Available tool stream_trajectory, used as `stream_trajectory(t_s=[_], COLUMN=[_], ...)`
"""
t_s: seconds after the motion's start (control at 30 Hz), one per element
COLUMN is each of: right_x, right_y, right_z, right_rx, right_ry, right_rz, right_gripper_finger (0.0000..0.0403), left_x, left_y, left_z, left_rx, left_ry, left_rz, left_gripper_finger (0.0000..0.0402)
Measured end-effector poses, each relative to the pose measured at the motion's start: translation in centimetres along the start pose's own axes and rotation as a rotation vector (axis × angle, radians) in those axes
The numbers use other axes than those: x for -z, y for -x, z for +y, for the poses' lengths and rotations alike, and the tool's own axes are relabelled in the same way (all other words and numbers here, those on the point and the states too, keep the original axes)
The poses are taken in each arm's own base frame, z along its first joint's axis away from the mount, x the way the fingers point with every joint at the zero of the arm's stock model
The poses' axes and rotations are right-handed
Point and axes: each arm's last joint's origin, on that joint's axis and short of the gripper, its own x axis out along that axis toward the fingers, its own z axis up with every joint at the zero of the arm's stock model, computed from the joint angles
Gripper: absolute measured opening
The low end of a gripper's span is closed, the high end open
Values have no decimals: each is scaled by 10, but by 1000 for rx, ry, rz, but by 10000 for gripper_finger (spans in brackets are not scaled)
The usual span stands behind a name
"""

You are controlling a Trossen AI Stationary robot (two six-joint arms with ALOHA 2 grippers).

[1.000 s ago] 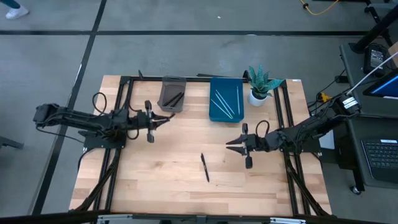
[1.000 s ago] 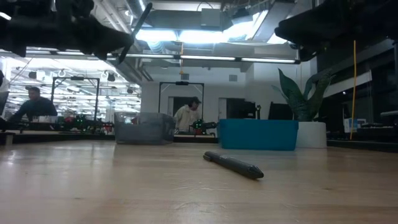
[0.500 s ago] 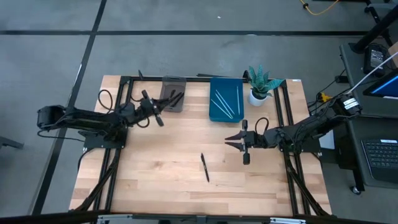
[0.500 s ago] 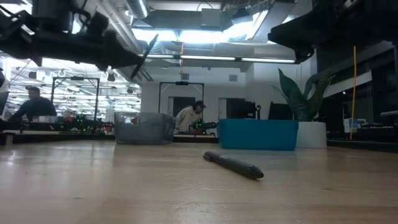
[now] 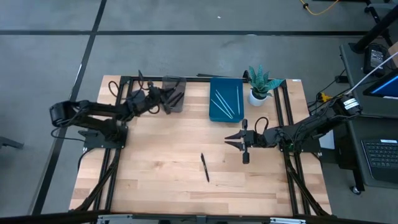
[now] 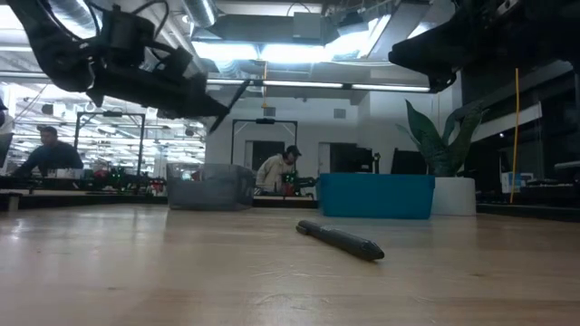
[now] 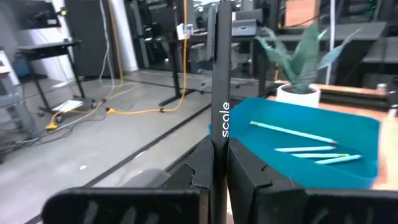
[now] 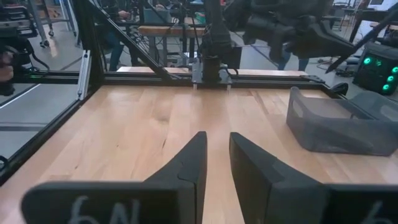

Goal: Sort pens & pencils
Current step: Put the black pen into the black bin

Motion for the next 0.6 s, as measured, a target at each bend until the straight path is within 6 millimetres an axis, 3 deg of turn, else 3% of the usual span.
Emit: stream_trajectory(t_s=[0.33,0.47,0.6], right_x=[0,0,0], right_y=[-1,-2,-4], right_z=[-2,-8,-14], right_rx=[9,36,67], right_ry=[30,21,18], right_rz=[0,2,4], right_gripper_finger=[71,71,71], left_x=[7,13,6], left_y=[-3,-5,-15], left_z=[16,20,22], left_rx=[-48,-20,-8], left_ry=[10,24,9], left_rz=[55,150,258], left_gripper_finger=[17,17,17])
